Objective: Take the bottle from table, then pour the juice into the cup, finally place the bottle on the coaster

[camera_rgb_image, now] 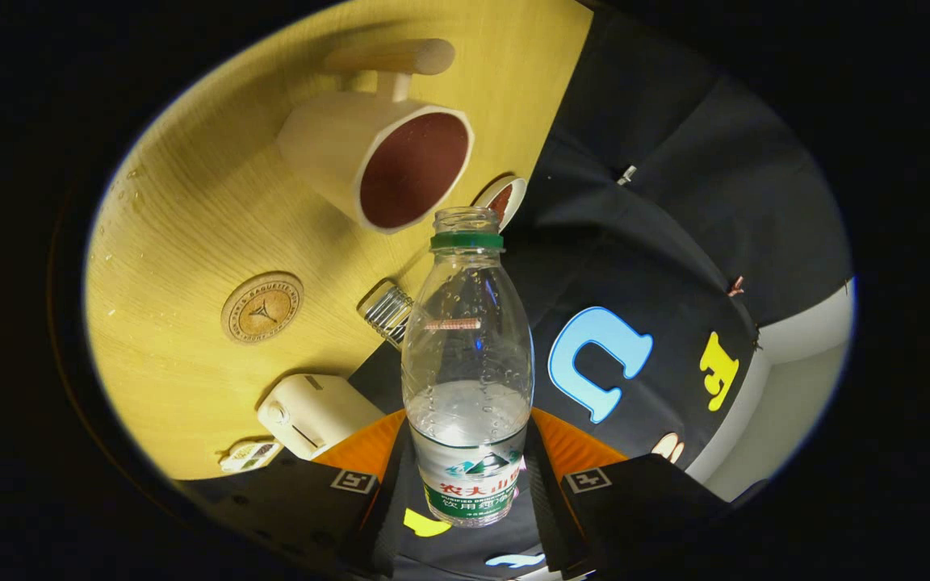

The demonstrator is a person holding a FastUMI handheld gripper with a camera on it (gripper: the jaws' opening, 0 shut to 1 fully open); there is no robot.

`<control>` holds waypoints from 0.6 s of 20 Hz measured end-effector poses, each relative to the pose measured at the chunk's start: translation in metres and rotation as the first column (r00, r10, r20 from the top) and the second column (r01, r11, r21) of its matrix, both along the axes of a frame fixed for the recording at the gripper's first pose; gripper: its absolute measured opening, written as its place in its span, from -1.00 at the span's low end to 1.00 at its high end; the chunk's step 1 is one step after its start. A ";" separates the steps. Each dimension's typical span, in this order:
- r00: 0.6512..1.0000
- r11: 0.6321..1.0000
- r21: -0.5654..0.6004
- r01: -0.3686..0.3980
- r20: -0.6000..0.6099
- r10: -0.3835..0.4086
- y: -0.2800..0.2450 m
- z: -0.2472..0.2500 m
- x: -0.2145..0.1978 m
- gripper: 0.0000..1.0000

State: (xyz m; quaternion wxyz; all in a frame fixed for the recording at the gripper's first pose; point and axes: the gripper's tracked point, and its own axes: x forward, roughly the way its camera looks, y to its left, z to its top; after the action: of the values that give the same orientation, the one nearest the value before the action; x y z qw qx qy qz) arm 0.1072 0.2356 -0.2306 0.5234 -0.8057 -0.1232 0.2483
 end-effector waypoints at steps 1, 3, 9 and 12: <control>1.000 0.999 0.032 0.016 -0.026 -0.015 0.000 -0.002 -0.002 0.39; 0.996 0.993 0.103 0.051 -0.082 -0.043 -0.001 -0.009 -0.006 0.39; 0.932 0.875 0.399 0.274 -0.333 -0.140 -0.002 -0.026 -0.021 0.40; 0.877 0.737 0.544 0.401 -0.462 -0.136 0.005 -0.027 -0.025 0.40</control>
State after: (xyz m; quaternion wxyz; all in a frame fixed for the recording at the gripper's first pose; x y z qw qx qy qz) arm 0.0820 0.2406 -0.2577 0.8046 -0.5285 0.0289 0.2693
